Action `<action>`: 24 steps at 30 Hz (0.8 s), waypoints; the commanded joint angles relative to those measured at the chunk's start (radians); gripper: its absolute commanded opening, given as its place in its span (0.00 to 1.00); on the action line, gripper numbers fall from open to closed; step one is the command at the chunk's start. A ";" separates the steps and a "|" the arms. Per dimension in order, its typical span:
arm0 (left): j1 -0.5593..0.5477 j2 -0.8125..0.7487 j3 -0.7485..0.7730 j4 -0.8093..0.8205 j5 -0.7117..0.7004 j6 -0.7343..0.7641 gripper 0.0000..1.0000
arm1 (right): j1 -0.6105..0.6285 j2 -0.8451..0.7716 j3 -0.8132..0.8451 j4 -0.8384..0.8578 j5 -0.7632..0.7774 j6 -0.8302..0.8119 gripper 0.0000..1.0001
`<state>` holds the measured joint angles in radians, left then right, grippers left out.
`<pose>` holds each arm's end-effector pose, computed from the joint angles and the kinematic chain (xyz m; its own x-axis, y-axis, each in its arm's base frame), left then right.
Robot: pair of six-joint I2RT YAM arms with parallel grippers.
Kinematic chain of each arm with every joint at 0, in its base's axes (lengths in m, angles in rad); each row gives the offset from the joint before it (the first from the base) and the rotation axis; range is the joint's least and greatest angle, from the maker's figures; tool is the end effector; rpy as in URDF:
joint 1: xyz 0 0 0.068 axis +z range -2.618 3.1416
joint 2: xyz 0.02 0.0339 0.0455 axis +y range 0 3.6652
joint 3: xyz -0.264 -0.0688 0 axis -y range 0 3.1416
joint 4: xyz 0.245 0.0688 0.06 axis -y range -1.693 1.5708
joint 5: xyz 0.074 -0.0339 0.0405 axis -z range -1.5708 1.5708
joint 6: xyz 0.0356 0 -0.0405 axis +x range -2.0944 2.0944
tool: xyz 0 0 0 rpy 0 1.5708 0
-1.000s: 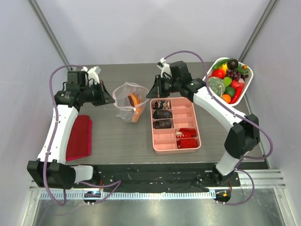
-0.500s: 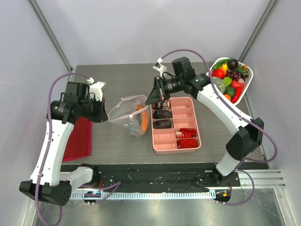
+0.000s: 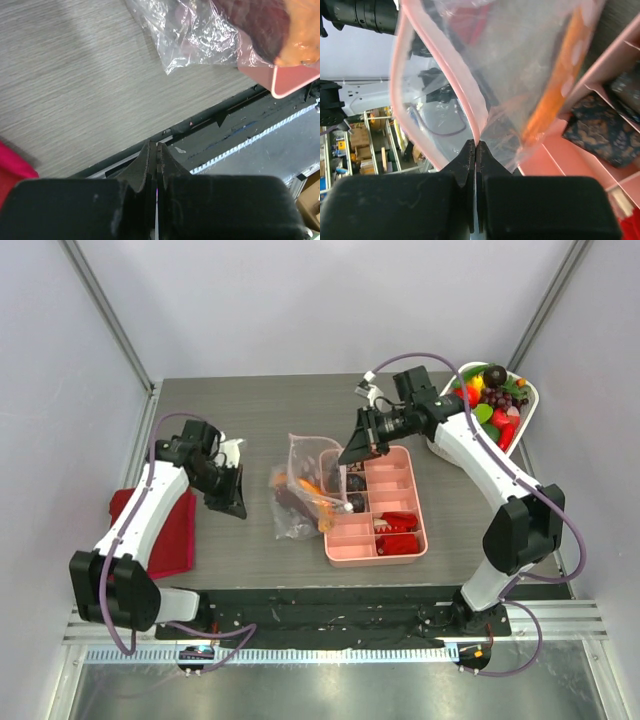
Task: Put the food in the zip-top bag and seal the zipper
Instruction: Adjust the zipper food storage bag at the center of the board.
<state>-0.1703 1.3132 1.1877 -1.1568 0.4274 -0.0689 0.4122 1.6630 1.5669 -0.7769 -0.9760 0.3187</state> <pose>0.2277 -0.0541 0.2957 -0.9612 0.1017 -0.2565 0.2048 0.8860 -0.4160 0.3128 0.1690 0.3406 -0.8898 -0.1975 -0.4113 -0.4563 0.3813 0.8040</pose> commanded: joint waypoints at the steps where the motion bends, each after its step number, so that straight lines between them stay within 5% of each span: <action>1: 0.000 0.011 -0.016 0.115 0.031 -0.037 0.00 | -0.013 -0.040 0.058 -0.091 -0.029 -0.104 0.01; 7: -0.001 -0.025 0.024 0.126 0.174 -0.031 0.03 | -0.013 -0.086 0.111 -0.174 -0.016 -0.194 0.01; 13: -0.001 -0.191 0.075 0.270 0.268 -0.192 0.69 | -0.015 -0.131 0.136 -0.056 -0.062 -0.064 0.01; 16: -0.001 -0.203 0.088 0.325 0.278 -0.252 0.83 | -0.013 -0.172 0.134 0.017 -0.076 0.026 0.01; 19: -0.003 -0.164 0.133 0.339 0.326 -0.316 0.89 | -0.010 -0.212 0.085 0.048 -0.030 0.048 0.01; 24: -0.035 -0.146 0.188 0.399 0.324 -0.416 0.87 | 0.010 -0.201 0.018 0.060 0.016 0.030 0.01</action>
<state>-0.1802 1.1503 1.3296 -0.8455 0.7174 -0.3763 0.4034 1.4639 1.6196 -0.7776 -0.9878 0.3237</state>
